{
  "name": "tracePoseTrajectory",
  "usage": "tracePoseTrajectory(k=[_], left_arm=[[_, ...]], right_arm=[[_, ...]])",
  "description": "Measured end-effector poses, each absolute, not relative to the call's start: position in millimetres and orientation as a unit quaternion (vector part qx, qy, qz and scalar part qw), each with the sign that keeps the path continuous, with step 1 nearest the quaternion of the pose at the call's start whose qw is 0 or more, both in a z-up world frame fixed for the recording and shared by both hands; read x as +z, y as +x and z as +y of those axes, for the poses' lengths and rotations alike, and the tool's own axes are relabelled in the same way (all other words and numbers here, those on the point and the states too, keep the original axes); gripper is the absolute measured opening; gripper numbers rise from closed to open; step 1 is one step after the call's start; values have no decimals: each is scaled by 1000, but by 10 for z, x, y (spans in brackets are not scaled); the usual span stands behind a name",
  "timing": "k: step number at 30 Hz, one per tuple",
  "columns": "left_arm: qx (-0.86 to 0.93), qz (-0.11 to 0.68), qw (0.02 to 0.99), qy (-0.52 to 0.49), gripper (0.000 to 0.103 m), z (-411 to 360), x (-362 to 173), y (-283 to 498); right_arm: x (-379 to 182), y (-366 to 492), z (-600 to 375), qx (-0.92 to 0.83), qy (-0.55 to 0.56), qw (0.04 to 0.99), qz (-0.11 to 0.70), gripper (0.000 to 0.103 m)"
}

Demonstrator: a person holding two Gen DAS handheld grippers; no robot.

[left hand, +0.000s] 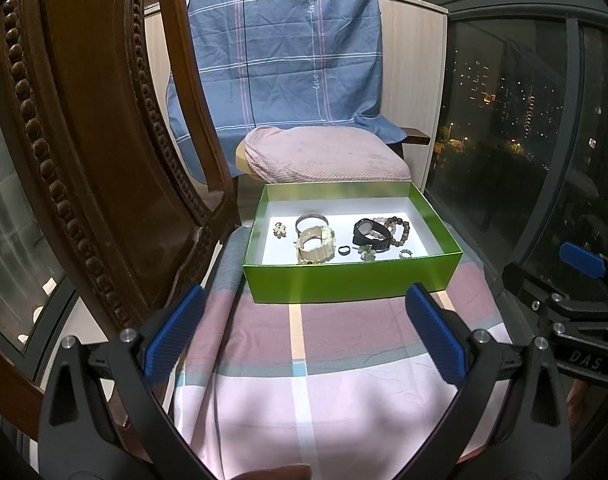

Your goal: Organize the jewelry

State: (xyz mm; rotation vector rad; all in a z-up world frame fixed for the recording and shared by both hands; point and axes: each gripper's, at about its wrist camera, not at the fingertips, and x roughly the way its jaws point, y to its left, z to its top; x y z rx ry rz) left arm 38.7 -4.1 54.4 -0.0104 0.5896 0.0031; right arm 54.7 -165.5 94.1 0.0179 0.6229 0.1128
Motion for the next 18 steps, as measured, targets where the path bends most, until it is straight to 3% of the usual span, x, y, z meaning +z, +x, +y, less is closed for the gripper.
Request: tracePoseTrajectory(k=[18], left_arm=[[2,293,956,3,99,-74,482,405]], right_arm=[[928,549,-1673,57,9,950,307,100]])
